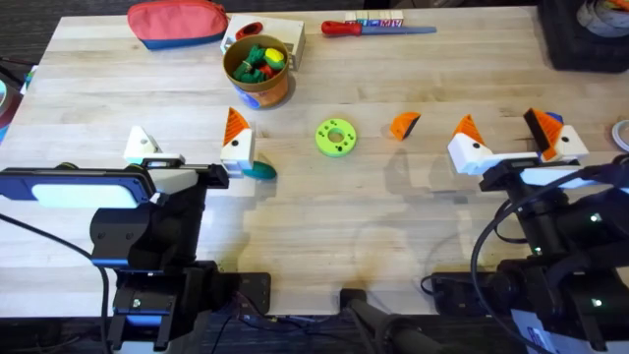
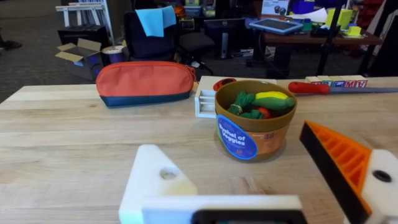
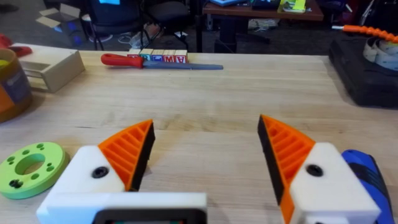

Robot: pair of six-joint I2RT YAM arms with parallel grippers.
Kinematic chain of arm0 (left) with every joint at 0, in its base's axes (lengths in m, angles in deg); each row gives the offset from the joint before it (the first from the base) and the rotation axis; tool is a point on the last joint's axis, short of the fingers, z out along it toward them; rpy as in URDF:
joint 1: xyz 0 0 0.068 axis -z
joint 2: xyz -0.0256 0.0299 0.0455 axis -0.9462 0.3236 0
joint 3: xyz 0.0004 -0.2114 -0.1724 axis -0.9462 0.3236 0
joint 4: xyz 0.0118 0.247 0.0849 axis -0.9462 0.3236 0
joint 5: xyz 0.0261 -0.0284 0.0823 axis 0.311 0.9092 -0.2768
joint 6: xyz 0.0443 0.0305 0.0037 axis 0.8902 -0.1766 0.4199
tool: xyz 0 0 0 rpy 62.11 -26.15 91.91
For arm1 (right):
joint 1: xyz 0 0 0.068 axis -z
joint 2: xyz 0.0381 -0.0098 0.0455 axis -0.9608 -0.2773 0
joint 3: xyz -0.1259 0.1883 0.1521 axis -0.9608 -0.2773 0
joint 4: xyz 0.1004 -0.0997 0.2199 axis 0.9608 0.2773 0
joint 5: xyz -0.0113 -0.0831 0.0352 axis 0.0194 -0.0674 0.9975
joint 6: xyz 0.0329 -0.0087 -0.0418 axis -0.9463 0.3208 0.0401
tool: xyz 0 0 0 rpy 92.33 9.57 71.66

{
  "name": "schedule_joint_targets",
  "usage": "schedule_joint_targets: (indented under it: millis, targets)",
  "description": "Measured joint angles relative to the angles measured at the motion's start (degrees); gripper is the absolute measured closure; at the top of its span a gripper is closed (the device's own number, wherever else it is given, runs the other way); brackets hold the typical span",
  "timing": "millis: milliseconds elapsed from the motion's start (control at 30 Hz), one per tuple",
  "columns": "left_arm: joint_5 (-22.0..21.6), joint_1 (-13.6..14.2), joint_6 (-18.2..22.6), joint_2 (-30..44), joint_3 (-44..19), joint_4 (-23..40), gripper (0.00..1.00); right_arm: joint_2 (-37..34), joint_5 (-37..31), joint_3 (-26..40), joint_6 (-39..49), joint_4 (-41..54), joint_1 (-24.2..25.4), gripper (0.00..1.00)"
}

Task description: Pick up the gripper from the table and insert it into the empty holder that is missing its gripper. Then pick up a screw, insert it into the mounting hole, and use the screwdriver to tighten it. Finally, clean up the table by picking up the vegetable and placing it into the bucket.

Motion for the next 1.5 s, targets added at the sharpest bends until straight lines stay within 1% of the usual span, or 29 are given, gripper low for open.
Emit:
schedule_joint_targets:
  millis: [267, 300, 400, 500, 533, 633, 700, 767, 800, 900, 1000, 1067, 1100, 1133, 1233, 1267, 1300, 1333, 1400, 1433, 1467, 1500]
  targets:
    - [-0.07, 0.0, 0.83, 0.0, -0.02, 0.32, 0.015, -0.07, -0.3, 0.07, 0.02, 0.81, 0.0, 0.01]
    - [0.0, 0.0, 0.76, 0.0, -0.27, 1.95, 0.015, -0.04, -0.51, 0.07, 0.02, 0.83, 0.0, 0.01]
    - [-0.11, 0.0, -0.09, 0.24, -2.82, 9.58, 0.015, -0.09, -0.46, 0.81, 0.0, 2.47, 0.0, 0.01]
    - [-0.05, 0.0, -0.71, 2.28, -10.57, 20.15, 0.015, -0.41, -0.22, 4.45, 0.0, 8.99, 0.0, 0.011]
    - [-0.04, 0.0, -0.95, 3.29, -13.26, 22.62, 0.015, -1.22, -0.06, 6.43, 0.0, 11.58, 0.0, 0.011]
    - [-0.04, 0.0, -3.06, 8.88, -24.32, 32.2, 0.015, -5.09, 0.14, 14.5, 0.07, 19.91, 0.0, 0.01]
    - [0.29, 0.0, -4.93, 13.9, -31.2, 38.88, 0.015, -8.34, 0.2, 20.68, 0.2, 25.34, 0.0, 0.01]
    - [1.74, 0.0, -6.29, 19.95, -37.17, 44.92, 0.015, -12.02, 0.2, 26.87, 0.23, 31.03, 0.0, 0.01]
    - [4.43, 0.0, -7.42, 28.47, -42.91, 49.78, 0.015, -17.36, 0.2, 34.27, 0.24, 36.85, 0.0, 0.01]
    - [5.92, 0.0, -8.03, 34.48, -44.88, 50.19, 0.015, -20.59, 0.2, 37.68, 0.24, 37.73, 0.0, 0.01]
    - [6.77, 0.0, -8.4, 38.42, -45.09, 53.36, 0.015, -21.22, 0.2, 38.25, 0.24, 37.77, 0.0, 0.01]
    - [7.37, 0.0, -8.48, 40.3, -45.09, 53.86, 0.015, -21.22, 0.2, 38.25, 0.24, 37.79, 0.0, 0.01]
    - [7.61, 0.0, -8.91, 41.23, -45.09, 53.77, 0.047, -21.22, 0.2, 38.25, 0.24, 37.81, 0.0, 0.01]
    - [7.88, 0.0, -8.82, 41.8, -45.09, 53.68, 0.152, -21.22, 0.2, 38.25, 0.24, 37.81, 0.0, 0.01]
    - [9.18, 0.0, -8.61, 42.42, -45.09, 53.43, 0.618, -21.21, 0.2, 38.25, 0.24, 37.86, 0.0, 0.01]
    - [9.82, 0.0, -8.6, 42.3, -45.09, 53.36, 0.796, -21.21, 0.2, 38.25, 0.24, 37.89, 0.0, 0.01]
    - [10.55, 0.0, -8.57, 42.14, -45.09, 53.37, 0.93, -21.22, 0.2, 38.25, 0.24, 37.96, 0.0, 0.01]
    - [14.68, 0.13, -8.15, 41.21, -45.09, 53.12, 0.527, -21.22, 0.2, 38.25, 0.24, 39.5, 0.0, 0.009]
    - [19.01, 0.82, -8.16, 40.16, -45.09, 51.57, 0.201, -21.22, 0.2, 38.26, 0.24, 40.45, 0.0, 0.01]
    - [21.46, 1.4, -8.34, 39.6, -45.09, 50.14, 0.065, -21.2, 0.2, 38.27, 0.24, 40.95, 0.0, 0.01]
    - [23.48, 2.02, -8.36, 39.14, -45.09, 48.83, 0.031, -21.22, 0.2, 38.27, 0.24, 41.5, 0.0, 0.01]
    - [25.67, 2.88, -8.39, 38.67, -45.09, 46.91, 0.02, -21.2, 0.2, 38.27, 0.24, 42.26, 0.0, 0.01]
